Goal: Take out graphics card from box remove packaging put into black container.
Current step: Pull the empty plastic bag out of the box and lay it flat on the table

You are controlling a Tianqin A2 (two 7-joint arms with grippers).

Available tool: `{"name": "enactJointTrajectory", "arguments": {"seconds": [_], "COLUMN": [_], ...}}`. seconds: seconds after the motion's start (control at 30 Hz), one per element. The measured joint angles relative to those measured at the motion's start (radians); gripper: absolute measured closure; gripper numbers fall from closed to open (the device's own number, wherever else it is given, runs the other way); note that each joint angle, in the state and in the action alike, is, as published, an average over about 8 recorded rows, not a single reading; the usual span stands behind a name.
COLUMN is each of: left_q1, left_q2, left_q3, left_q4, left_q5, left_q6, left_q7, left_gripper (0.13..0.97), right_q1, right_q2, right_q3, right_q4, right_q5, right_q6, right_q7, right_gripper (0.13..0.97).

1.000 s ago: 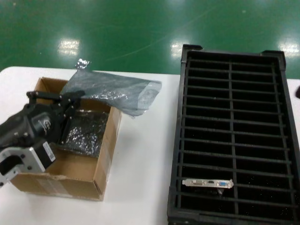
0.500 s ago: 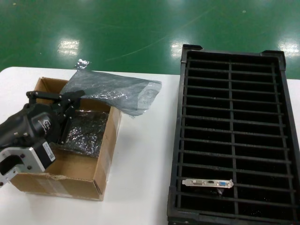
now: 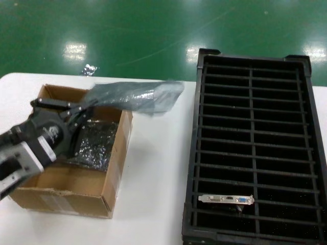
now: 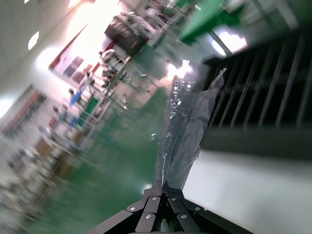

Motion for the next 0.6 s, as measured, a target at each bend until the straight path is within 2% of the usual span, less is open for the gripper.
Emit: {"name": "enactJointTrajectory", "arguments": {"seconds": [0.13, 0.23, 0.3, 0.47, 0.53, 0.6], "left_q1": [-0.047, -0.084, -0.109, -0.161, -0.169, -0.167], "left_q2": [0.092, 0.188, 0.264, 0.462, 0.523, 0.567], "left_q3": [-0.080, -0.148, -0.192, -0.272, -0.284, -0.281], "left_q4": [-0.016, -0.016, -0.014, -0.013, -0.015, -0.014], "left_q5": [-0.035, -0.054, -0.042, 0.069, 0.126, 0.180], "left_q6": [0.176, 0.313, 0.403, 0.613, 0.678, 0.724], "left_q7": [-0.194, -0.333, -0.422, -0.634, -0.712, -0.784], "left_gripper": [0.958, 0.958, 0.958, 0.958, 0.958, 0.958], "right_q1": [0.000, 0.000, 0.000, 0.000, 0.000, 0.000], "right_q2": [0.001, 0.001, 0.001, 0.002, 0.002, 0.002], "right_q3": [-0.001, -0.002, -0.003, -0.003, -0.004, -0.004], "right_q4": [0.000, 0.000, 0.000, 0.000, 0.000, 0.000], "right_q5": [0.001, 0.002, 0.003, 0.003, 0.004, 0.004], "right_q6": [0.000, 0.001, 0.001, 0.001, 0.001, 0.001], "right_q7": [-0.001, -0.001, -0.002, -0.002, -0.002, -0.002], "right_gripper": [0.129, 0.129, 0.129, 0.129, 0.129, 0.129]}}
